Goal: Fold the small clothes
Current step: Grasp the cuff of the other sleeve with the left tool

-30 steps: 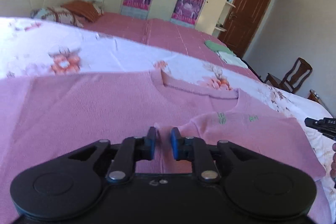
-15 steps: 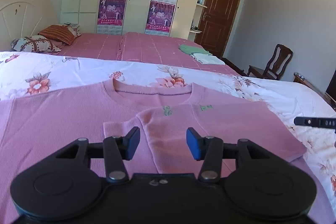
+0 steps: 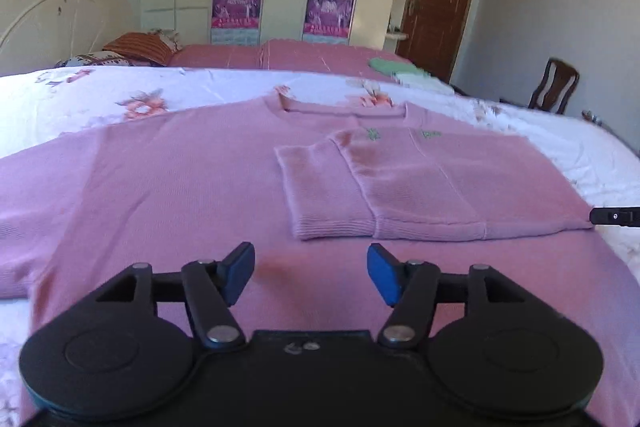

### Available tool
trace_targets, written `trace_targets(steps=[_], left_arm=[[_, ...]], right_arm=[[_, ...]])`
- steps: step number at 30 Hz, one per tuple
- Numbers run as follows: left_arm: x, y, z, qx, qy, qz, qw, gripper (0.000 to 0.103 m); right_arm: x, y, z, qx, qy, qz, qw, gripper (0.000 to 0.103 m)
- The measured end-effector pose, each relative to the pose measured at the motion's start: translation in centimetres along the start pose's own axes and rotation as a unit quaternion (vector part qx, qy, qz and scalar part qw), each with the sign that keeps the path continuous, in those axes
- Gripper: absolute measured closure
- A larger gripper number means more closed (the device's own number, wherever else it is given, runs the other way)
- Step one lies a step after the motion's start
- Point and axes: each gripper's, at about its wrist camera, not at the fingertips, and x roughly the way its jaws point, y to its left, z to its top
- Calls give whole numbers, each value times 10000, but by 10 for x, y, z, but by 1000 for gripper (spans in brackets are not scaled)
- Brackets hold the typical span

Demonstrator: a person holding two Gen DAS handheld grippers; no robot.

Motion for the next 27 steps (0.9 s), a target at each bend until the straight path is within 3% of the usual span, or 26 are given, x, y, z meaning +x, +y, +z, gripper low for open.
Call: trace_targets(steps=[1, 2, 4, 5, 6, 10, 13, 15, 19, 23, 27], left_arm=[[-15, 16, -4, -154, -90, 166, 9997, 30], [-30, 37, -8, -366, -137, 339, 9987, 29], [-59, 81, -19, -872, -207, 679, 9937, 32], [-74, 108, -25, -1193, -235, 915, 9884, 32], [-87, 134, -31, -1499, -238, 1140, 9818, 34], [-139, 232, -58, -2811, -328, 1883, 9404, 42], [-171, 283, -75, -3599, -670, 2041, 9079, 45], [-182, 306, -80, -3953, -879, 1999, 8922, 46], [-178, 339, -80, -4303, -1058, 1867, 8768, 50], [-163, 363, -77, -4463, -1193, 1534, 8735, 50], [-153, 384, -80, -4732, -1368, 1364, 8595, 61]], right_arm=[[-10, 2, 2, 72, -227, 0, 9997, 97], [-20, 4, 4, 128, -450, 3, 9989, 96], [-36, 6, 2, 331, -676, -31, 9972, 72], [-39, 6, -1, 455, -690, -45, 9966, 43], [-41, 6, -4, 551, -717, -20, 9959, 39], [-38, 22, -20, 631, -521, 116, 9966, 39], [-37, 34, -21, 944, -448, 199, 9943, 39], [-35, 46, -18, 1135, -431, 266, 9923, 39], [-33, 85, -7, 1196, -475, 415, 9908, 39], [-29, 121, 3, 1225, -505, 608, 9893, 39], [-28, 149, 8, 1135, -502, 675, 9900, 39]])
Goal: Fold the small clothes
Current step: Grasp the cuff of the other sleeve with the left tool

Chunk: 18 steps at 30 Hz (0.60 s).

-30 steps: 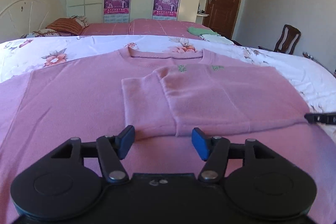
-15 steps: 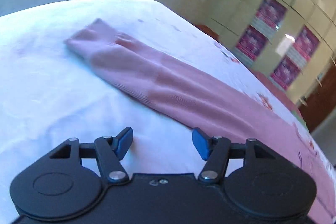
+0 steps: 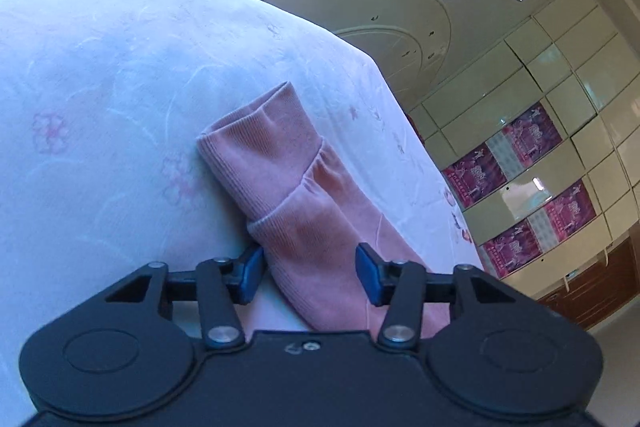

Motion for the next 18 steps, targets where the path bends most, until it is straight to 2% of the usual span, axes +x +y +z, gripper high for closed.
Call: trace_targets(steps=[2, 3, 4, 5, 6, 7, 8, 9, 11, 13, 18], left_arm=[[10, 5, 6, -176, -40, -67, 9998, 67], [18, 7, 10, -251, -30, -72, 9997, 76], [22, 6, 15, -393, 22, 92, 9992, 100], [17, 9, 21, -957, -181, -168, 9951, 100], [4, 5, 25, -1077, -628, -840, 9886, 99], [-4, -13, 29, -461, -842, -703, 9929, 99], [1, -25, 29, -70, -729, -443, 9963, 99], [11, -27, 27, -67, -483, -380, 9981, 99], [21, -30, 22, 159, -336, -237, 9990, 99], [25, -27, 16, 117, -248, -169, 9995, 99], [34, -10, 12, -399, -176, 231, 9988, 99]], right_arm=[[2, 11, 0, -108, 21, 3, 9999, 39], [3, 15, 0, -163, 34, -5, 9999, 39], [5, 18, 0, -200, 55, -23, 9998, 39], [6, 19, 0, -213, 73, -40, 9997, 39], [8, 21, 1, -207, 103, -65, 9997, 39], [9, 22, 1, -185, 119, -97, 9997, 39], [9, 22, 2, -172, 114, -107, 9997, 40], [9, 23, 2, -173, 100, -101, 9997, 41], [11, 22, 1, -150, 146, -129, 9997, 41], [12, 19, 1, -126, 161, -123, 9997, 41], [6, 3, -2, 41, 132, -136, 9998, 41]])
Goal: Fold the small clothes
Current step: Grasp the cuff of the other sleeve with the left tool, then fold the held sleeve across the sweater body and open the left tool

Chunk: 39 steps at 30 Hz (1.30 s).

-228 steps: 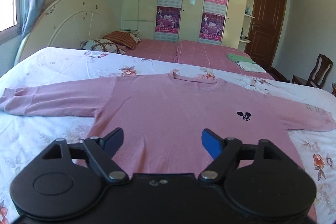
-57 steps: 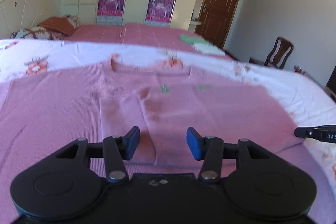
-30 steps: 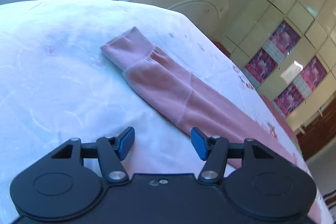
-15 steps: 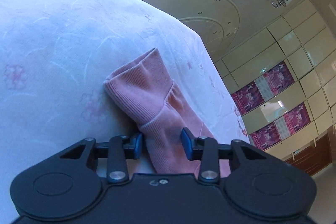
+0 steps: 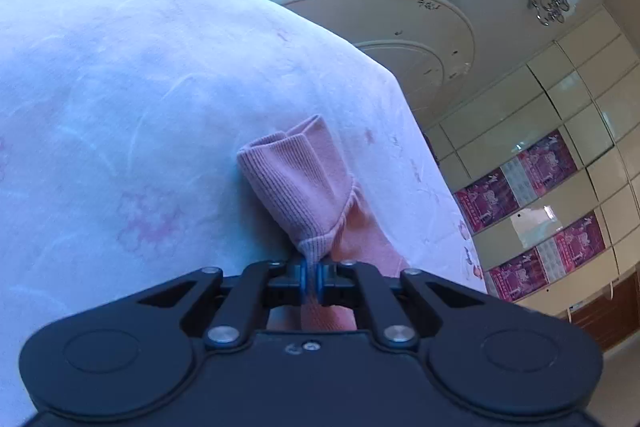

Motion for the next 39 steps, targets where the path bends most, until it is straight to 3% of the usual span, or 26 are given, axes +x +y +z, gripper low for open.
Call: trace_targets(steps=[2, 4, 7, 11, 16, 21, 25, 26, 27, 28, 29, 30, 32, 33, 36, 39], left_arm=[[-6, -11, -4, 223, -139, 44, 9996, 99], [-17, -38, -12, 762, -214, -171, 9967, 99], [-30, -100, -41, 1805, -177, -532, 9820, 99], [-33, -184, -109, 3041, 65, -915, 9482, 99], [-27, -265, -227, 4308, 619, -1189, 8925, 99], [-24, -298, -333, 5111, 1083, -1284, 8429, 99], [-25, -301, -379, 5413, 1201, -1296, 8220, 99], [-25, -302, -389, 5555, 1173, -1278, 8132, 99], [-25, -303, -398, 5699, 1184, -1261, 8033, 96], [-23, -306, -407, 5821, 1313, -1285, 7921, 82], [-20, -309, -416, 5913, 1480, -1317, 7817, 74], [-20, -307, -421, 5948, 1563, -1399, 7760, 63], [-34, -301, -418, 6013, 1392, -1556, 7712, 56], [-43, -296, -411, 5999, 1274, -1603, 7734, 52], [-69, -270, -371, 5800, 956, -1443, 7961, 51], [-90, -232, -322, 5725, 571, -915, 8128, 52]], right_arm=[[-3, -11, -1, 90, -8, -52, 9999, 41], [-5, -23, -1, 162, -14, -131, 9998, 41], [-10, -43, 0, 297, -59, -232, 9993, 40], [-12, -63, 4, 391, -97, -245, 9989, 40], [-17, -78, 9, 502, -160, -120, 9985, 40], [-22, -89, 14, 469, -142, -19, 9988, 40], [-26, -98, 18, 482, -83, 78, 9988, 40], [-26, -99, 20, 470, -63, 86, 9988, 40], [-26, -101, 20, 464, -36, 97, 9989, 40], [-26, -101, 21, 466, -13, 126, 9988, 40], [-25, -101, 21, 479, 19, 181, 9987, 40], [-24, -101, 22, 499, 58, 267, 9984, 40], [-20, -95, 23, 506, 108, 414, 9978, 40], [-17, -91, 23, 491, 127, 491, 9975, 40], [-5, -73, 25, 471, 186, 796, 9955, 40], [22, -55, 23, 623, 434, 1179, 9901, 40]])
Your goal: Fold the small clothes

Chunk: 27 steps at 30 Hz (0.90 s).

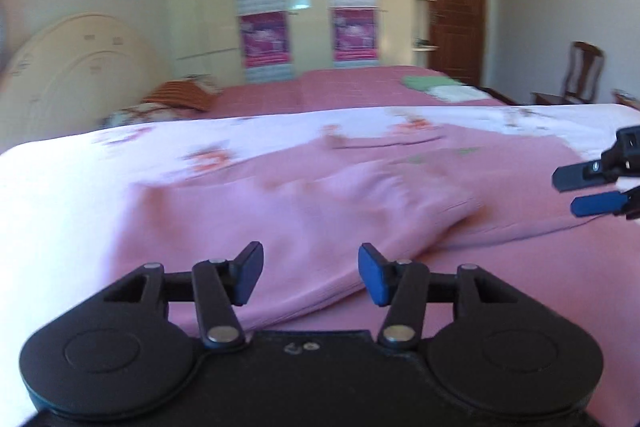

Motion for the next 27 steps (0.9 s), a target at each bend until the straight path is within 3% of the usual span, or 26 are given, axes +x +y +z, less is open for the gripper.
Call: trace_targets(steps=[2, 4, 8, 9, 10, 11, 13, 15, 17, 19, 21, 27], left_arm=[[-12, 34, -15, -107, 167, 436, 9989, 53], [-13, 62, -26, -297, 423, 612, 9968, 54], [-1, 87, -30, -674, 651, 439, 9946, 54], [3, 87, -29, -674, 628, 390, 9950, 54], [8, 86, -28, -675, 611, 365, 9952, 54], [14, 86, -29, -699, 633, 361, 9949, 54], [20, 87, -30, -786, 589, 417, 9943, 54], [21, 90, -32, -820, 508, 431, 9944, 55], [21, 93, -33, -835, 481, 394, 9946, 62], [21, 94, -32, -835, 469, 300, 9949, 64], [20, 90, -30, -683, 382, 288, 9965, 66], [25, 83, -19, -477, 213, 146, 9985, 69]], right_arm=[[23, 6, -1, 123, 194, 231, 9995, 41], [43, 12, -2, 191, 317, 351, 9987, 41], [83, 17, 1, 465, 468, 382, 9971, 41], [90, 19, 4, 453, 467, 356, 9972, 47], [95, 22, 5, 411, 504, 345, 9973, 64], [101, 25, 8, 350, 621, 316, 9970, 93], [103, 34, 11, -5, 628, 120, 9980, 98], [91, 48, 16, -595, 370, 34, 9975, 98], [65, 49, 28, -749, -124, -11, 9971, 98], [40, 42, 35, -941, -628, -425, 9927, 98], [46, 28, 36, -1033, -253, -674, 9920, 98], [39, 14, 26, -914, -193, -563, 9940, 98]])
